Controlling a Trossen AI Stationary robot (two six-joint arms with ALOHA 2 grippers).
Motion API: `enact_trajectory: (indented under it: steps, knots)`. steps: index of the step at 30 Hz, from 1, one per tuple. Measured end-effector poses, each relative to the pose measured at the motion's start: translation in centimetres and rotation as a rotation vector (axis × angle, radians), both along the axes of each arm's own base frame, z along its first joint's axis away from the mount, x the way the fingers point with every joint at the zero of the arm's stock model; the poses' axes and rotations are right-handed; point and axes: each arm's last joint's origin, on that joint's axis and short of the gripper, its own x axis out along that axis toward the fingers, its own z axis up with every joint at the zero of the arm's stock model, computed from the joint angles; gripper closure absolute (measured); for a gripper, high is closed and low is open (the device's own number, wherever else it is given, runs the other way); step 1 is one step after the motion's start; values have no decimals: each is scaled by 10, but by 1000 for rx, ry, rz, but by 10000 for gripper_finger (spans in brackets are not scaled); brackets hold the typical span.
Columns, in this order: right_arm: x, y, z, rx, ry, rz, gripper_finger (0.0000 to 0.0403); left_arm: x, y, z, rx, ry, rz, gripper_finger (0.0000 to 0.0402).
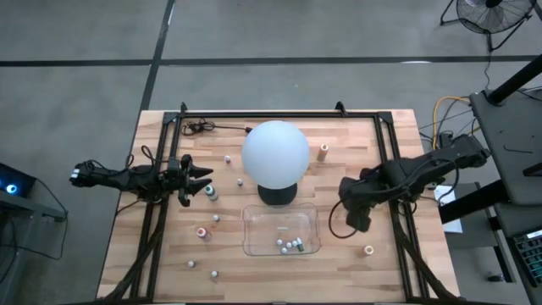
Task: Pick & Place food coloring
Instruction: Put the big red food coloring bottle into the transparent bin
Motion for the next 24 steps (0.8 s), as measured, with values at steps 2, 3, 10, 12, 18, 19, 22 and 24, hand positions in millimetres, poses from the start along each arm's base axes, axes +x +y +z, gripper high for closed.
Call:
enact_trajectory:
  steps: [2,3,10,12,18,19,22,24]
  knots:
    - [1,1,9,12,-20,39,288,0,0,0,0,0,-1,241]
    - [3,2,12,15,-18,62,288,0,0,0,0,0,0,241]
    - [17,9,35,4,-42,280,289,0,0,0,0,1,0,241]
    - [24,12,37,-3,-45,321,289,0,0,0,0,1,0,241]
    - [46,20,40,-15,-56,368,289,0,0,0,0,1,0,241]
    - [50,22,40,-16,-55,368,289,0,0,0,0,1,0,241]
    - [63,26,37,-19,-51,363,289,0,0,0,0,1,0,241]
    - [71,29,36,-20,-48,363,289,0,0,0,0,1,0,241]
